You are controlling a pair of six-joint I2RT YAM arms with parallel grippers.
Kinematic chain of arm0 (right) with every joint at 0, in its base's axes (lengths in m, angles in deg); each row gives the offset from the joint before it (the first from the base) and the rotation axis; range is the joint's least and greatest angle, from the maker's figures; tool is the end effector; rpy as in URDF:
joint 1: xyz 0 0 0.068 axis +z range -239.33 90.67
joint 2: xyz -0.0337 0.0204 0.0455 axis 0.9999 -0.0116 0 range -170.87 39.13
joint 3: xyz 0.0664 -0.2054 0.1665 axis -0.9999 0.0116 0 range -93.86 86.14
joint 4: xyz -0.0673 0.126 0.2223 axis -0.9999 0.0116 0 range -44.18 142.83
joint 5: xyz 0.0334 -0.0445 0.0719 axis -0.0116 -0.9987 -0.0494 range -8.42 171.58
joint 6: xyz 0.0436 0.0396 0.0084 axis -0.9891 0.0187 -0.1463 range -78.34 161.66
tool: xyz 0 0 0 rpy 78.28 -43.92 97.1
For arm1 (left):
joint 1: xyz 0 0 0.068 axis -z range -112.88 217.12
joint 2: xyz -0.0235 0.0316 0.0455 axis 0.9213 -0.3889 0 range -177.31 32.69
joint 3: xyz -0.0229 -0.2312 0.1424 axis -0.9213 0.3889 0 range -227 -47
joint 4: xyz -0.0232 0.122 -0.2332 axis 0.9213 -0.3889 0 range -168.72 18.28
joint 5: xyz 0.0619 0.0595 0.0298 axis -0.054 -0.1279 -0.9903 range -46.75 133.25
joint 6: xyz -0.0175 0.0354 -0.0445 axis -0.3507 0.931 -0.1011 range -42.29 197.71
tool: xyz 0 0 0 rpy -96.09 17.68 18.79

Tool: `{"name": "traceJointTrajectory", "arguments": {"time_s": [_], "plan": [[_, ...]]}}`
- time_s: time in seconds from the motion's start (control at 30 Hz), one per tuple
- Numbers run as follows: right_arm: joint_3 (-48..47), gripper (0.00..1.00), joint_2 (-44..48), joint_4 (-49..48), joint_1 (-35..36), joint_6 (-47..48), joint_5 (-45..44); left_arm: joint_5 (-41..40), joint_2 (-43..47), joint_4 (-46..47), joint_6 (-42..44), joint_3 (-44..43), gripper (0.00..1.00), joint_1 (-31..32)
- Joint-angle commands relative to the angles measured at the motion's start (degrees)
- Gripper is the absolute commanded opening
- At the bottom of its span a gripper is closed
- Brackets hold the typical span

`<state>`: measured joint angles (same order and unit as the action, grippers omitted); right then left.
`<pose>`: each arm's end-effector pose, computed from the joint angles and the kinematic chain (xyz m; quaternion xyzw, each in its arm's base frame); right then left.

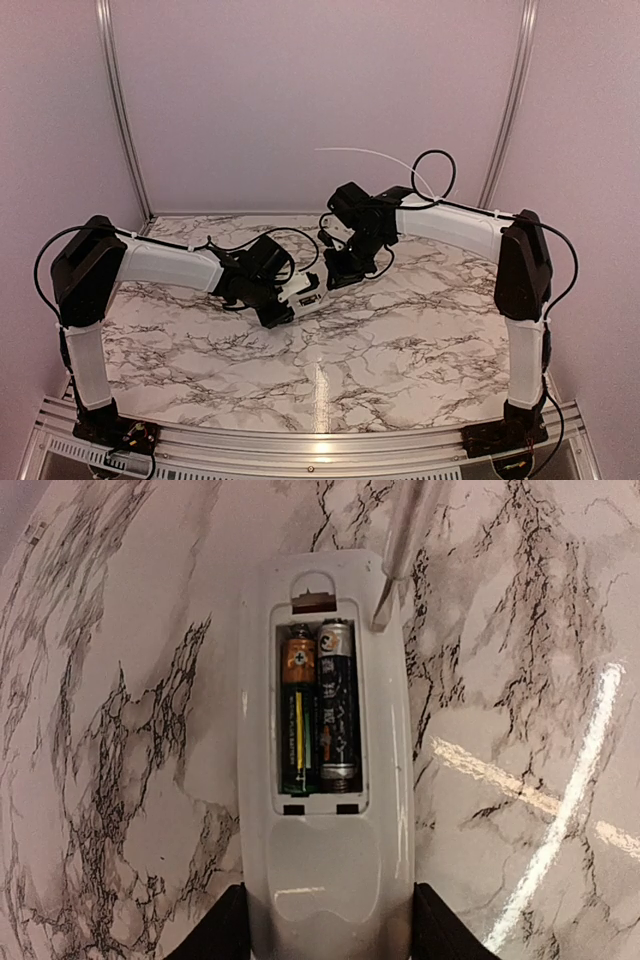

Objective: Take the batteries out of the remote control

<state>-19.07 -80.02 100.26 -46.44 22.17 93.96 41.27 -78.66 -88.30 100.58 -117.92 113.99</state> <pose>0.3208 0.3109 0.2340 -0.2179 0.9521 0.1872 0.1047 0.2798 -0.2964 0.1453 0.5441 0.7894 -0.0429 0.2811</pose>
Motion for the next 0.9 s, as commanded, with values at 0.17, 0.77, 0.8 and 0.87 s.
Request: {"name": "traceJointTrajectory", "arguments": {"time_s": [0.17, 0.77, 0.8, 0.87], "plan": [[-3.4, 0.00, -1.0, -1.6, 0.5, -1.3, -0.7, -1.6, 0.7, 1.9, -0.9, 0.9, 0.19, 0.8], [-3.1, 0.00, -2.9, -1.4, 1.3, -1.6, -2.8, -1.7, 1.6, 2.5, -0.9, 1.3, 0.18, 0.8], [-3.1, 0.00, -3.0, -1.2, 1.3, -1.6, -3.2, -1.7, 1.7, 2.5, -1.0, 1.3, 0.18, 0.8], [-3.2, 0.00, -3.1, -0.8, 1.3, -1.7, -4.1, -1.7, 1.8, 2.6, -1.0, 1.4, 0.18, 0.8]]}}
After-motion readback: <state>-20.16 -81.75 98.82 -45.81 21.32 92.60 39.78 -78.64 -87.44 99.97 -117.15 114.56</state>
